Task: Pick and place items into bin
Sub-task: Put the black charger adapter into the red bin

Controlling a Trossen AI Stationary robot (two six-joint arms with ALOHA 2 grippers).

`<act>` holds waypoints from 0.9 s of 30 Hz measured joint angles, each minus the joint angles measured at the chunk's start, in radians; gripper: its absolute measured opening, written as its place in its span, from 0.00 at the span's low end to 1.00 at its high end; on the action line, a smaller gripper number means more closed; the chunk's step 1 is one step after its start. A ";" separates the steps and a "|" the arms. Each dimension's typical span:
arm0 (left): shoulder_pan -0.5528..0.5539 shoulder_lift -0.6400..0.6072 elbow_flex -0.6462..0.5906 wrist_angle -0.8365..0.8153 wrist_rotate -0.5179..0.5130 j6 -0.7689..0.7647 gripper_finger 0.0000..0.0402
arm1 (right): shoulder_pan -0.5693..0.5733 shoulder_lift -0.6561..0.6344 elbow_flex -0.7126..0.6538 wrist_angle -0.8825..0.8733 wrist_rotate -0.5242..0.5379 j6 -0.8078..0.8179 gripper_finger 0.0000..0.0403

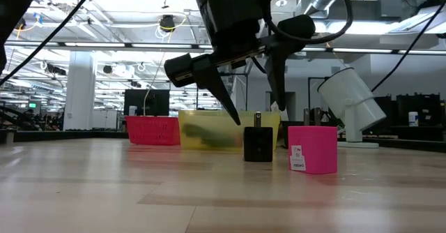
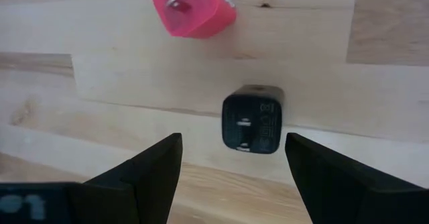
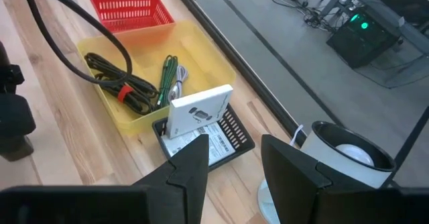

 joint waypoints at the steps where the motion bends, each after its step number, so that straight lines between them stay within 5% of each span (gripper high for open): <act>1: -0.001 0.000 0.000 0.000 0.000 -0.001 0.64 | 0.000 0.000 0.000 0.000 0.000 0.000 0.33; 27: -0.019 0.000 0.000 -0.007 0.007 0.000 0.64 | 0.000 -0.001 0.000 0.007 -0.019 0.007 0.33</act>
